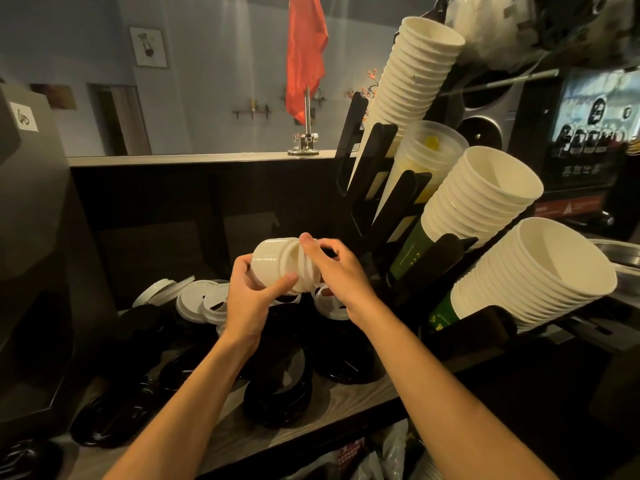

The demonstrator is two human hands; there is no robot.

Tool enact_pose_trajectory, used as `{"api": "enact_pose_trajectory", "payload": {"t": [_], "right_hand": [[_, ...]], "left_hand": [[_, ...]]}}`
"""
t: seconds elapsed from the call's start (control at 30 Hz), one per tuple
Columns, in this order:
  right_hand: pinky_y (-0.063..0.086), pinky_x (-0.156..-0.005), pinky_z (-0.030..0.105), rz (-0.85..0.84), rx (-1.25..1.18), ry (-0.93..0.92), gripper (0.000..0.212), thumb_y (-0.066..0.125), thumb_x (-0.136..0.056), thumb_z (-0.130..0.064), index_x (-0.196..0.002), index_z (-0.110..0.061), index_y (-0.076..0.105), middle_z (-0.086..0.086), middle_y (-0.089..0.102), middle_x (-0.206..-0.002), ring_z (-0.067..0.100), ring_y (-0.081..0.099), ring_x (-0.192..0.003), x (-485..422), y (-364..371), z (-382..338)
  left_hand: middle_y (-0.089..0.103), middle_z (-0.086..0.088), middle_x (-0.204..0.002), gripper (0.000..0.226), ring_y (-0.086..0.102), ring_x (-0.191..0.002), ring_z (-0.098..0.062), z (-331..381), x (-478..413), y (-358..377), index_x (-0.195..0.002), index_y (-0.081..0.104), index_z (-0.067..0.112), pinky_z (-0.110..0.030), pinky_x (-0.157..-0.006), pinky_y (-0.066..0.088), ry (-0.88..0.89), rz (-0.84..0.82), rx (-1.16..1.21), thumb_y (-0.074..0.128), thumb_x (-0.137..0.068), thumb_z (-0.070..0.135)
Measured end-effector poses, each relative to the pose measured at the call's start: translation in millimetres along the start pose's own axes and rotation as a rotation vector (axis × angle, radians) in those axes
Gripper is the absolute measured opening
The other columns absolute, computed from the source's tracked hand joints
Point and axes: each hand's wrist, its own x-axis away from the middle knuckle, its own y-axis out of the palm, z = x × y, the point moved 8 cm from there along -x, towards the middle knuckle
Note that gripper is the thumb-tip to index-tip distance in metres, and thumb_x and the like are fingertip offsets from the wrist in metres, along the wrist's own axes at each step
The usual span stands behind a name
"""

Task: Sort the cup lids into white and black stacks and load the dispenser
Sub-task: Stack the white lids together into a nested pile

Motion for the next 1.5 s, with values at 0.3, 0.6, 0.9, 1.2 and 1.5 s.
{"api": "enact_pose_trajectory", "payload": {"t": [0.3,0.6,0.9,1.2,1.5], "right_hand": [[0.055,-0.075,0.031,0.094,0.333,-0.011,0.096,0.032,-0.076,-0.093,-0.127,-0.014,0.050,0.003,0.058,-0.117,0.019,0.059,-0.099,0,-4,-9],[0.052,-0.085,0.032,-0.077,0.230,-0.156,0.056,0.033,-0.093,-0.075,-0.119,-0.027,0.046,-0.009,0.058,-0.108,0.011,0.059,-0.099,2,12,-6],[0.050,-0.084,0.021,-0.125,0.012,-0.220,0.048,0.047,-0.092,-0.066,-0.118,-0.028,0.058,-0.015,0.066,-0.103,0.006,0.063,-0.098,4,19,-14],[0.044,-0.098,0.034,-0.130,0.671,-0.101,0.051,0.063,-0.094,-0.027,-0.143,-0.026,0.048,0.003,0.044,-0.146,0.026,0.046,-0.133,-27,-20,25],[0.042,-0.111,0.047,-0.221,0.964,-0.105,0.069,0.071,-0.090,-0.032,-0.150,-0.032,0.037,0.009,0.042,-0.146,0.034,0.038,-0.139,-25,-12,48]], "left_hand": [[0.058,0.000,-0.123,0.087,0.067,-0.107,-0.014,7,9,15,-0.121,0.049,0.030,-0.023,-0.077,0.059,0.026,-0.106,-0.001,0.091,-0.047,0.046],[0.067,-0.015,-0.120,0.084,0.071,-0.104,-0.029,4,0,0,-0.124,0.055,0.015,-0.030,-0.076,0.059,-0.035,-0.013,0.070,0.083,-0.056,0.056],[0.068,-0.017,-0.118,0.090,0.072,-0.095,-0.022,-2,0,6,-0.128,0.054,0.007,-0.033,-0.078,0.059,-0.144,-0.113,0.127,0.082,-0.058,0.056],[0.065,-0.014,-0.125,0.071,0.068,-0.107,-0.025,-10,-2,3,-0.131,0.053,0.009,-0.030,-0.078,0.058,-0.189,-0.038,0.112,0.076,-0.071,0.040],[0.067,-0.010,-0.121,0.078,0.069,-0.106,-0.024,-9,2,7,-0.133,0.053,0.011,-0.032,-0.079,0.058,-0.186,-0.065,0.089,0.080,-0.065,0.038]]}}
